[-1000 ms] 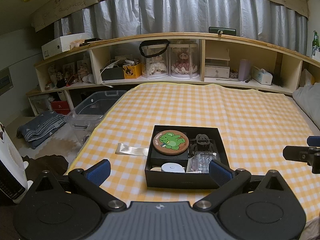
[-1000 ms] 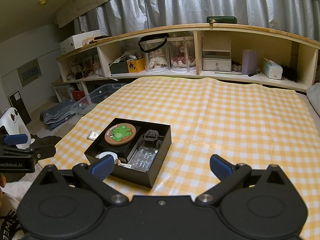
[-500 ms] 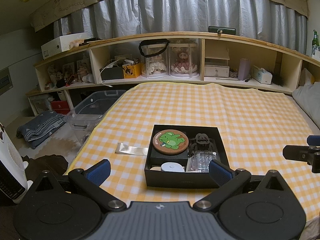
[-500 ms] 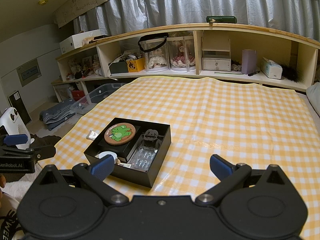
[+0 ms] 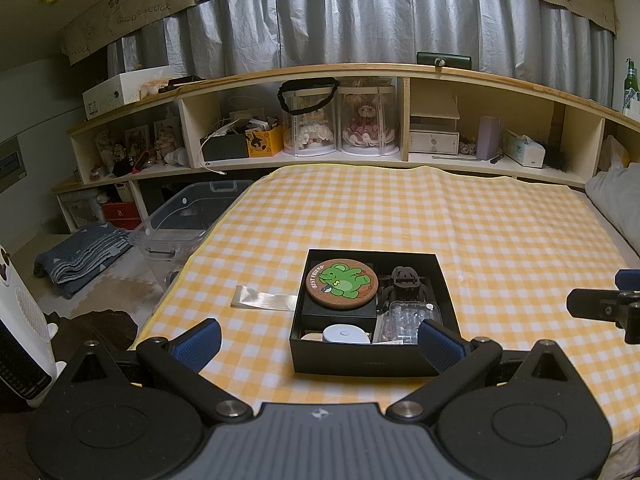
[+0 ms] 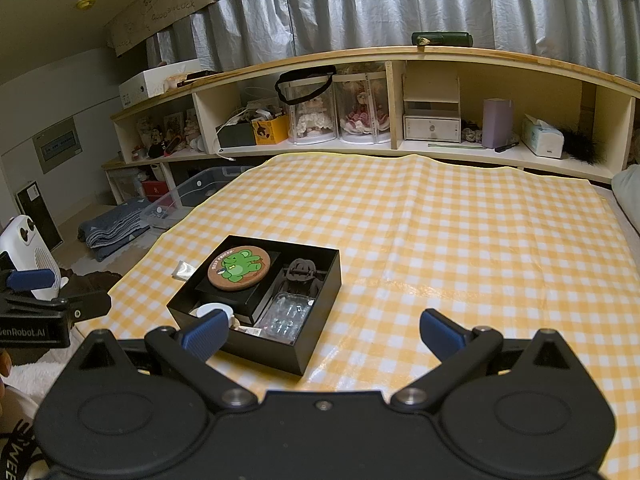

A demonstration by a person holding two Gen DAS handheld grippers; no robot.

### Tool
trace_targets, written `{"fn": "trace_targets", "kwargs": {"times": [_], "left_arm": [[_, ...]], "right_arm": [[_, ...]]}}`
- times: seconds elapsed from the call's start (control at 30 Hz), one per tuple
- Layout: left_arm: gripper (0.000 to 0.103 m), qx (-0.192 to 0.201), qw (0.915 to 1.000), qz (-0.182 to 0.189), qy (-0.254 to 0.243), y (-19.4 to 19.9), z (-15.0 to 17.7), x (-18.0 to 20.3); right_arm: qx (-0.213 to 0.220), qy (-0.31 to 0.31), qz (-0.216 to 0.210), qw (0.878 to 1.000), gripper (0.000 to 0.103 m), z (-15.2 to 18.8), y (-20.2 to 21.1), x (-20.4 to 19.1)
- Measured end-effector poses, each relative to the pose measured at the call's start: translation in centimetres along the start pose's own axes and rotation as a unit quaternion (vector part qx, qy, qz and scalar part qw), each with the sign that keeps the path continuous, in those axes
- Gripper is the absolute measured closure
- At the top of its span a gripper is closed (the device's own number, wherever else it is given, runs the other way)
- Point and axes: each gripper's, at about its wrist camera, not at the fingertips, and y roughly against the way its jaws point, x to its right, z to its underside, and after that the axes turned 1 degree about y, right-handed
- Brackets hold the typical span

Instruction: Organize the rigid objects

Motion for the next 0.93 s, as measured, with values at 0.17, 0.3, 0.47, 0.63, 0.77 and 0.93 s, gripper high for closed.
{"fn": "trace_targets", "kwargs": {"times": [0.17, 0.3, 0.47, 0.63, 0.77, 0.93], "left_arm": [[0.000, 0.000, 1.0000, 0.000, 0.000, 0.01, 0.00, 0.00], [0.000, 0.000, 1.0000, 0.000, 0.000, 0.01, 0.00, 0.02], [0.000, 0.000, 1.0000, 0.000, 0.000, 0.02, -0.01, 0.02], [0.000, 0.000, 1.0000, 0.000, 0.000, 0.03, -0.01, 0.02], [0.000, 0.001, 1.0000, 0.003, 0.001, -0.07, 0.14, 0.07], [0.000, 0.001, 1.0000, 0.001, 0.001, -0.19, 0.31, 0.11]], "right_arm": [[0.000, 0.000, 0.000, 1.000, 0.000, -0.03, 0.00, -0.08], [0.000, 0.000, 0.000, 1.000, 0.000, -0.05, 0.00, -0.07], [0.000, 0.000, 0.000, 1.000, 0.000, -0.06, 0.01, -0.05], [-0.001, 0.000, 0.000, 1.000, 0.000, -0.04, 0.01, 0.04], [-0.001, 0.000, 0.000, 1.000, 0.000, -0.06, 0.01, 0.03], [-0.001, 0.000, 0.000, 1.000, 0.000, -0.09, 0.01, 0.04]]}}
